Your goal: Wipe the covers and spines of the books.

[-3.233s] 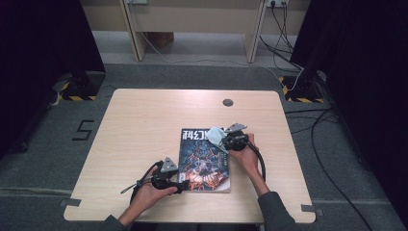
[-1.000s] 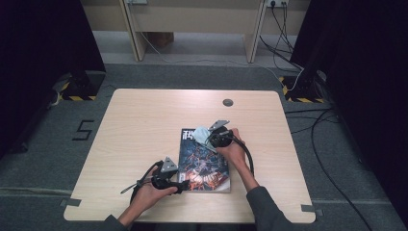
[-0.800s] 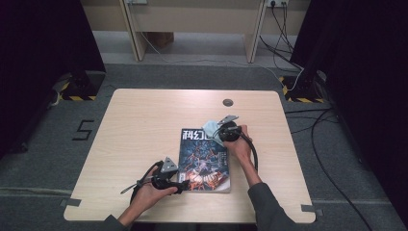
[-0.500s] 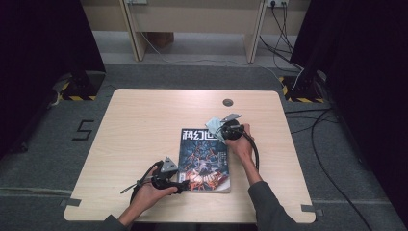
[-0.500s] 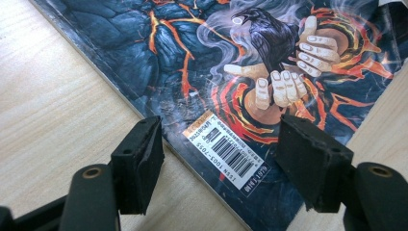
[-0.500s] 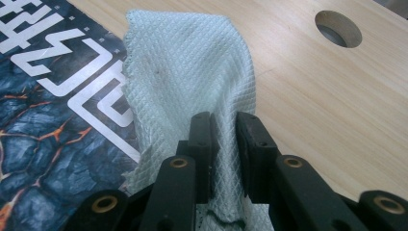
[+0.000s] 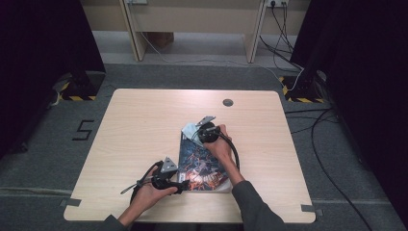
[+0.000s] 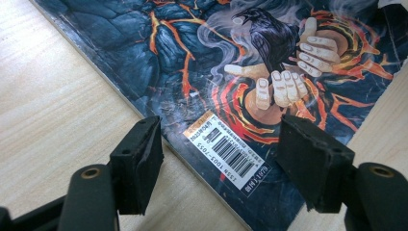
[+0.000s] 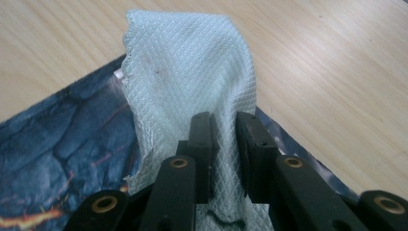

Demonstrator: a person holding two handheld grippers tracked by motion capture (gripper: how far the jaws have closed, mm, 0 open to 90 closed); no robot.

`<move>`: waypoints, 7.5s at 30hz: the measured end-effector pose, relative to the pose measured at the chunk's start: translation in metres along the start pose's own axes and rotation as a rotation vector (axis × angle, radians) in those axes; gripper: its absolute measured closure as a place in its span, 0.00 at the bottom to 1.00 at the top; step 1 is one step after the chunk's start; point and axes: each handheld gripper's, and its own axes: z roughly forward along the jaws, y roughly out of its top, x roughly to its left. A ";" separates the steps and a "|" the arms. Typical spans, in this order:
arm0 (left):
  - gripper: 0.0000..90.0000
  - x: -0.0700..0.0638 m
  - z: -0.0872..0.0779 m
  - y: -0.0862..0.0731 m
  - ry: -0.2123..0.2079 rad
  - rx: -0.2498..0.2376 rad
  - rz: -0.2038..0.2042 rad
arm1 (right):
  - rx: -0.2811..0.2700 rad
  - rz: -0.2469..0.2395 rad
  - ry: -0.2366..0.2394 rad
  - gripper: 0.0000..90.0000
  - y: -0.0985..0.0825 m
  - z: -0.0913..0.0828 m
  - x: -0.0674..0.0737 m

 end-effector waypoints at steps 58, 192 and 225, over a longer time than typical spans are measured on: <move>0.34 0.000 0.000 -0.001 0.006 -0.008 -0.001 | 0.002 -0.082 0.085 0.84 0.015 0.006 0.027; 0.34 0.006 -0.029 -0.026 -0.016 -0.054 0.093 | -0.011 0.012 0.052 0.83 -0.094 -0.081 -0.007; 0.51 -0.013 0.007 0.003 -0.020 -0.040 0.105 | 0.010 -0.087 0.073 0.83 -0.074 -0.073 0.025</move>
